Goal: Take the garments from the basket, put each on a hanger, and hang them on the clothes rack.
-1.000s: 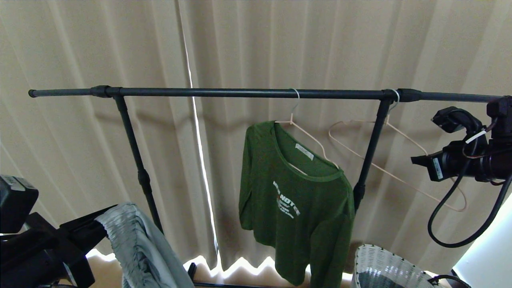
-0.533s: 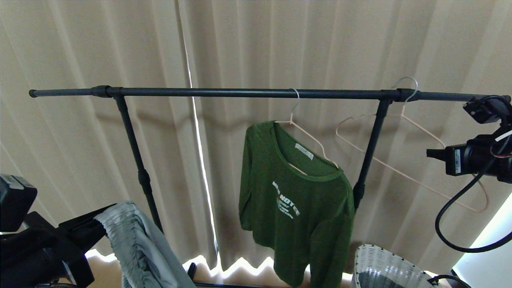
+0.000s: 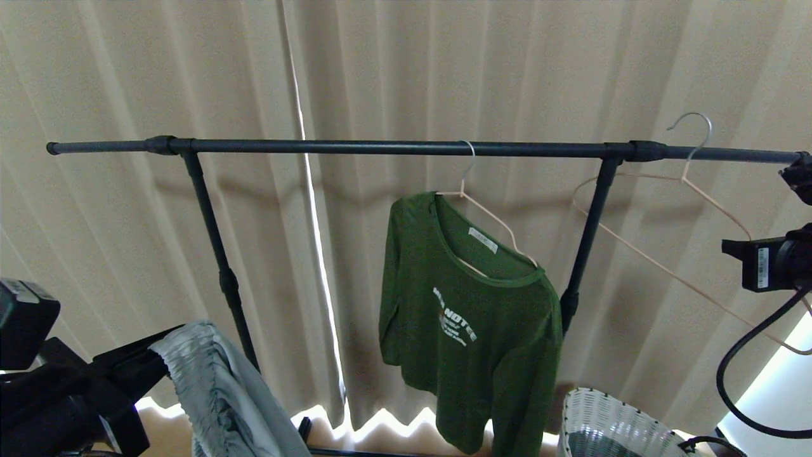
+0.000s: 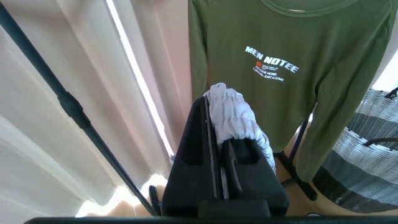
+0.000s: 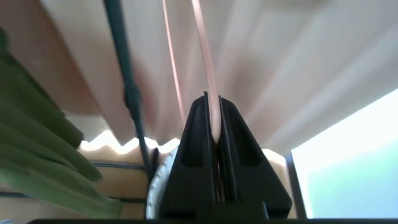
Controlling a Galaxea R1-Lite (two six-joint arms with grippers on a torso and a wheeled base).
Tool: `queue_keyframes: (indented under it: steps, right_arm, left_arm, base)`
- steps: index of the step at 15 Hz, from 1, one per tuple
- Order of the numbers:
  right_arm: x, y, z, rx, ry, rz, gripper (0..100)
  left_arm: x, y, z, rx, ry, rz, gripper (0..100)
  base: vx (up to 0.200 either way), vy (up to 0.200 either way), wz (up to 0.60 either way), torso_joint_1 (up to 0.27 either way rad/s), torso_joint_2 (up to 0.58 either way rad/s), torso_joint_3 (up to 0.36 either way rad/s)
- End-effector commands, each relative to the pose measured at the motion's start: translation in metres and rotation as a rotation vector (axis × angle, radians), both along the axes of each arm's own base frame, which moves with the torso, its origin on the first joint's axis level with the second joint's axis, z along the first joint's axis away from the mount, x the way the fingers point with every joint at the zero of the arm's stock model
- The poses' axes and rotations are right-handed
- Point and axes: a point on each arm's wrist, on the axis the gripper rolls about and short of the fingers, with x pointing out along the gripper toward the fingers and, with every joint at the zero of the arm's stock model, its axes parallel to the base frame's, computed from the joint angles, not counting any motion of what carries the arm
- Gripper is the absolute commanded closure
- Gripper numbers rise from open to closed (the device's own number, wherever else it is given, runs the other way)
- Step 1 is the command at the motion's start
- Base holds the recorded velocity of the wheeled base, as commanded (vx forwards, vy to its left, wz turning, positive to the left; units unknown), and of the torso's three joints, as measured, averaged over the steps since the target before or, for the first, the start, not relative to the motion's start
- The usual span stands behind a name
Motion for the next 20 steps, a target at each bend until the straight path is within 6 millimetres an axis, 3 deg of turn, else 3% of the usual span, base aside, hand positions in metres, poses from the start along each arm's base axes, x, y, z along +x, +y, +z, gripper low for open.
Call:
queue_keyframes:
  steps: [1, 6, 13, 20]
  right_arm:
    - [-0.021, 0.002, 0.002, -0.018, -0.023, -0.028, 100]
    - [-0.052, 0.004, -0.005, -0.028, -0.039, -0.047, 100]
    - [-0.068, 0.006, -0.024, -0.024, 0.003, -0.042, 100]
    - [-0.084, 0.028, -0.025, -0.015, -0.028, 0.113, 100]
  left_arm:
    - [0.0, 0.001, 0.0, 0.0, -0.002, 0.008, 100]
    - [0.0, 0.005, 0.002, 0.002, -0.016, 0.04, 100]
    - [0.0, 0.005, 0.0, 0.002, -0.009, 0.039, 100]
    - [0.0, 0.005, 0.0, 0.001, -0.004, 0.035, 100]
  base:
    - [0.0, 0.0, 0.0, 0.0, 0.0, 0.0]
    - [-0.12, 0.0, 0.0, 0.004, 0.0, 0.0]
    - [-0.2, 0.0, 0.0, -0.002, 0.0, 0.004]
    - [0.0, 0.0, 0.0, 0.0, 0.0, 0.0]
